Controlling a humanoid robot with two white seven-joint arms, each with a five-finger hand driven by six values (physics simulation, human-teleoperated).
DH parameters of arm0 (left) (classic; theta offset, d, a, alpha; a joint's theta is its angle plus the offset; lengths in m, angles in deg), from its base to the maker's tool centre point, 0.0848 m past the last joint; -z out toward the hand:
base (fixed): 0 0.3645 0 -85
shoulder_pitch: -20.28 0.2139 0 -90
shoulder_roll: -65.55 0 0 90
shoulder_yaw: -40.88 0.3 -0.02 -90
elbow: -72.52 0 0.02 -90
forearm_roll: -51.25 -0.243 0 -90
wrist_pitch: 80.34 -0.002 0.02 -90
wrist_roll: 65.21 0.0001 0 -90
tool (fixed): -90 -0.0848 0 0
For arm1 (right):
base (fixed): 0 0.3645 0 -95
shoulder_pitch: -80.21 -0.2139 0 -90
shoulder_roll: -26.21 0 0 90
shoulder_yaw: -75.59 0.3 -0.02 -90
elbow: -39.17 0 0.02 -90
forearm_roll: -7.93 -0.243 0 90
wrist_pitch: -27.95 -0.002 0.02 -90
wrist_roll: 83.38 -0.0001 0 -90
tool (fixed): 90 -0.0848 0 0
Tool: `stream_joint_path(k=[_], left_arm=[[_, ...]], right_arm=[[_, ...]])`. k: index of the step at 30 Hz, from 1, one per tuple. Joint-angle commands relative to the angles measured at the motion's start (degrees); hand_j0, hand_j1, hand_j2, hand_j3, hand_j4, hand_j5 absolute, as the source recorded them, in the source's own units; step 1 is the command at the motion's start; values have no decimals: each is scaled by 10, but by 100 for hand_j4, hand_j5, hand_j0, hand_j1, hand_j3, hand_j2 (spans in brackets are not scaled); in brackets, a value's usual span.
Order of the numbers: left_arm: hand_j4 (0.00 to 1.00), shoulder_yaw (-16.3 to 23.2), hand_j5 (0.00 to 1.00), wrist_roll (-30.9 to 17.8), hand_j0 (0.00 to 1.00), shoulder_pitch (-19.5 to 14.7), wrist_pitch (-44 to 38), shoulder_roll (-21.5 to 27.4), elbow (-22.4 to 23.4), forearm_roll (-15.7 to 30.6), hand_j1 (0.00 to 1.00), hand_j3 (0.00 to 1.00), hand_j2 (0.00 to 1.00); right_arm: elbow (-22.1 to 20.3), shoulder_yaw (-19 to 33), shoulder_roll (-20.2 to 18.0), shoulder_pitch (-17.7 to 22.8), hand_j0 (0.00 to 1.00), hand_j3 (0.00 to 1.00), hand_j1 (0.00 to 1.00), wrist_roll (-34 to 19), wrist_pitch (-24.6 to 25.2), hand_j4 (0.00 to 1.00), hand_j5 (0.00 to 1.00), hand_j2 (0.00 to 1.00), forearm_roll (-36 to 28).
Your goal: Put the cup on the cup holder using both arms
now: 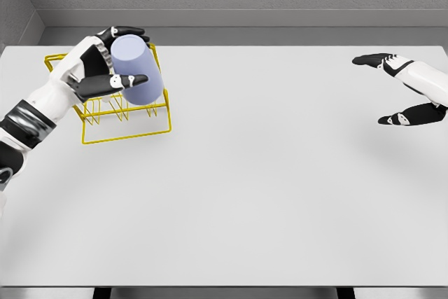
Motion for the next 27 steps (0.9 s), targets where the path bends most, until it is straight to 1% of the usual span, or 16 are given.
stream_joint_path(k=[1,4,5,7,16,19,21,22,27], left_arm=[[70,0,70,0,70,0,0,0,6,1,70,70,70],[73,0,73,0,73,1,0,0,10,1,73,73,73],[83,0,83,0,83,0,-3,0,12,1,83,83,83],[100,0,100,0,100,-1,-4,1,14,1,100,100,100],[100,0,100,0,100,0,-5,1,14,0,100,100,100],[95,0,95,0,95,0,-4,1,13,0,95,95,95],[94,0,94,1,94,-1,-4,1,12,0,94,94,94],[88,0,88,1,88,-1,-4,1,10,0,88,88,88],[88,0,88,1,88,0,0,3,-6,1,88,88,88]], right_arm=[[0,0,-1,0,100,100,100,0,2,100,100,100,-5],[0,0,-1,0,100,100,100,0,2,100,100,100,-5],[0,0,-1,0,100,100,100,0,2,100,100,100,-5],[1,0,-1,0,100,100,100,0,2,100,100,100,-4],[2,0,-1,0,100,100,100,0,2,100,100,100,-5],[3,0,-1,0,100,100,100,0,2,100,100,100,-5],[2,0,-1,0,100,100,100,0,2,100,100,100,-5],[3,0,-1,0,100,100,100,0,2,100,100,100,-4],[3,0,-1,0,100,100,100,0,2,100,100,100,-5]])
